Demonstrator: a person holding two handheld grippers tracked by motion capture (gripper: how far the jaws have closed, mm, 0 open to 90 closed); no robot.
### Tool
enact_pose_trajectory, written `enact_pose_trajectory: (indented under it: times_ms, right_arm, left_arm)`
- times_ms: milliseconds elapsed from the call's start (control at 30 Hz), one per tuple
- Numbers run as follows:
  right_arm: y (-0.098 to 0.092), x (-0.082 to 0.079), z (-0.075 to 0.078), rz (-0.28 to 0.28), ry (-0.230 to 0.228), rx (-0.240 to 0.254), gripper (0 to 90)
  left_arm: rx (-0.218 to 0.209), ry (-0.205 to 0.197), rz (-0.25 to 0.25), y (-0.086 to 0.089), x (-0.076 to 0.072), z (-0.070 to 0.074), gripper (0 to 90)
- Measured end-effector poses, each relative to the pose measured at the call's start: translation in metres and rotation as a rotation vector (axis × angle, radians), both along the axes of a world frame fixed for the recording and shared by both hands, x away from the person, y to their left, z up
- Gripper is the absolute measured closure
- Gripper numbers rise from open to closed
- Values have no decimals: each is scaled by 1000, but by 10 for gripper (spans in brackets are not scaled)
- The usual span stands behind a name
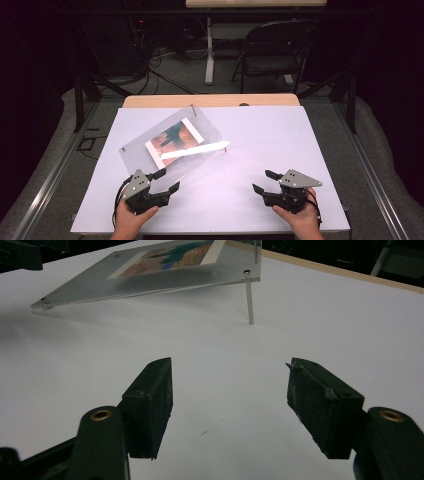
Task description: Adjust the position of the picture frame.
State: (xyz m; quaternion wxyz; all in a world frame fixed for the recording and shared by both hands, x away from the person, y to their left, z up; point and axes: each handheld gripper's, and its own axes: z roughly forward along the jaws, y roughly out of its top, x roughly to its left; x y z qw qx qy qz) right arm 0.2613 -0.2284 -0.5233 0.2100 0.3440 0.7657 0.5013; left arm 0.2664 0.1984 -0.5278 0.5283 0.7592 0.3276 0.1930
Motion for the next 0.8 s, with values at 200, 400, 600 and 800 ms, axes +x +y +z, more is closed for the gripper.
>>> enact_pose_trajectory:
  times_ms: [200,400,600,800]
  right_arm:
    - [2,-2,1,5,-3,8,354]
    - [3,-1,0,26,18,12,422]
    - [4,2,1,33,46,-9,463]
    - [7,10,6,41,53,-23,514]
  left_arm:
    - [2,16,12,0,0,0,332]
    - [5,36,18,1,1,-1,335]
    - [13,41,23,-1,1,-1,334]
    - [0,61,27,0,1,-1,338]
